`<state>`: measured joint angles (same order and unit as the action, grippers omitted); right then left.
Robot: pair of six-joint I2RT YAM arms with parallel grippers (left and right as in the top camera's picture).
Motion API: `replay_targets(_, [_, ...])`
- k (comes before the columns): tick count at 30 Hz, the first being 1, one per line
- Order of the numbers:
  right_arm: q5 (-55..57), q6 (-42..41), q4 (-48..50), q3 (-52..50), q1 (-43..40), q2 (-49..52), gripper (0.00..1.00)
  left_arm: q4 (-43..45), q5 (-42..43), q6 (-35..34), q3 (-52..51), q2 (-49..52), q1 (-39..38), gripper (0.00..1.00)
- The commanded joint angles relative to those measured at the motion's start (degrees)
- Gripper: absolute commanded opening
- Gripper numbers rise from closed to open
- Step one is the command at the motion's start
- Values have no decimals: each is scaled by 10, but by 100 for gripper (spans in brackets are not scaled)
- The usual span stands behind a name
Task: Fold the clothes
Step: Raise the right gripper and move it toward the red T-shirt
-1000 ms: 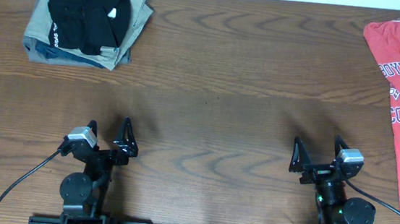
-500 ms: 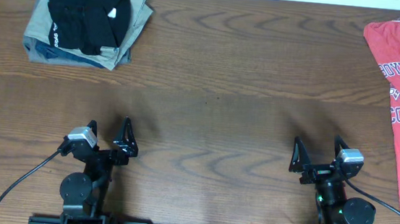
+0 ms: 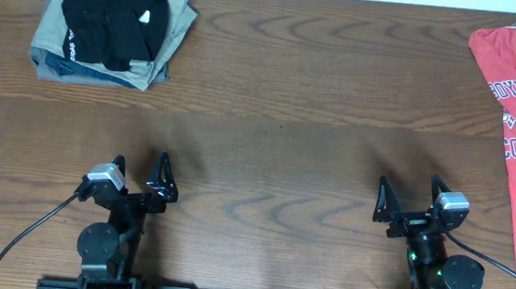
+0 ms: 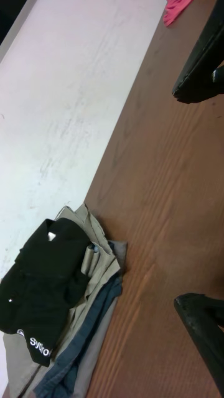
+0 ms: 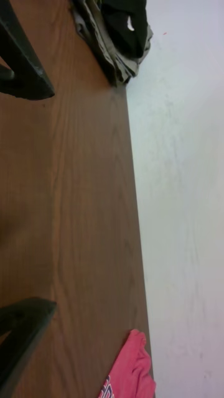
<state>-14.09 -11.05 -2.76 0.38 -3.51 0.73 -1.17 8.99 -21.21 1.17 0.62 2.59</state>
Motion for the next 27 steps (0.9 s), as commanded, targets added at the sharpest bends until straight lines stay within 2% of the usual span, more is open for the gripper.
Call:
replay_targets(1, [5,9,-3,-1,-2,-3,99,-20,8,-1,-9,-3,2,98])
replay_targets(15, [0,-2,15,-1,-2,-3,99,-20,8,-1,-9,-3,2,98])
replay_targets(17, [-44,-69,35,-1,-2,-3,99,-20,8,-1,-9,-3,2,98])
replay_targets(21, [-216,-291,43,-1,-2,-3,99,-20,8,-1,-9,-3,2,98])
replay_targets(24, [-222,-406,43,-1,-2,-3,99,-20,8,-1,-9,-3,2,98])
replay_targets(27, [-208,-452,59,-1,-2,-3,99,-20,8,-1,-9,-3,2,98])
